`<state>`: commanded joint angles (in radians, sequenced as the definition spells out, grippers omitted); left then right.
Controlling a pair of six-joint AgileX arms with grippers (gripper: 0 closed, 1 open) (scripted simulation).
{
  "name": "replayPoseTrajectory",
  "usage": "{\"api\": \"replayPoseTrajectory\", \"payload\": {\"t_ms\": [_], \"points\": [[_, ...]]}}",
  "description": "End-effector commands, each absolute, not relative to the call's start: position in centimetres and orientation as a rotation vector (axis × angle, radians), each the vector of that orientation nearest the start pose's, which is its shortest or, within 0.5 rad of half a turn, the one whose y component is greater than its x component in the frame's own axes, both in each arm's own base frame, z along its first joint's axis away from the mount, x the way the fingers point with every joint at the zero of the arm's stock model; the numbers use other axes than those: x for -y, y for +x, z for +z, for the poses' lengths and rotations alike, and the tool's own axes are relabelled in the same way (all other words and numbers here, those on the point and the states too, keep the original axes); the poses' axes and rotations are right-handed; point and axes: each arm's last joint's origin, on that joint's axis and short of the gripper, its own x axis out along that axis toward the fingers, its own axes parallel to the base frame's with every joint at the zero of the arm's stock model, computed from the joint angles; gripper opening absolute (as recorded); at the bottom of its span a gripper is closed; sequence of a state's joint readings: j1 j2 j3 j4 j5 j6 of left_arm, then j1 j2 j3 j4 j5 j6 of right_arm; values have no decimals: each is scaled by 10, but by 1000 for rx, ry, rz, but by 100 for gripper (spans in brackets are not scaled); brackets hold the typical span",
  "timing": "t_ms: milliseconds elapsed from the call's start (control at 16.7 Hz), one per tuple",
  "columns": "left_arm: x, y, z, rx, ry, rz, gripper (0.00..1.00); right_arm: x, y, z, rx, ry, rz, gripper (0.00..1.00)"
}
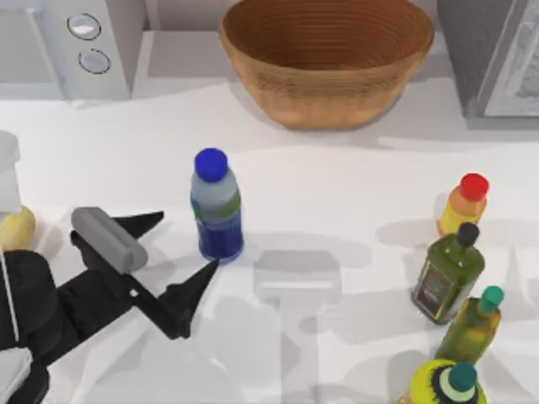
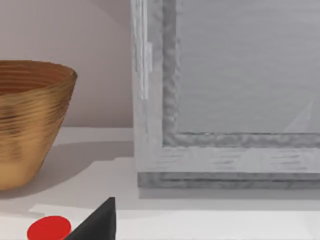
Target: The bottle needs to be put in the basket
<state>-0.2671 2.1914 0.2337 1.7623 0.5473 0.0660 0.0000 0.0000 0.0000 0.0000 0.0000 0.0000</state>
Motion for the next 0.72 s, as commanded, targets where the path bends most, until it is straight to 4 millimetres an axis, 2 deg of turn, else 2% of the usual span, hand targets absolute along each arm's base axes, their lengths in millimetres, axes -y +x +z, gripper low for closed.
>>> {"api": "replayPoseTrajectory", "payload": {"t_ms": [300,720], "points": [[84,234,53,-103,33,-806,100,1,106,160,0,0,0,100],[107,255,51,-104,31,-806,100,1,106,160,0,0,0,100]]}}
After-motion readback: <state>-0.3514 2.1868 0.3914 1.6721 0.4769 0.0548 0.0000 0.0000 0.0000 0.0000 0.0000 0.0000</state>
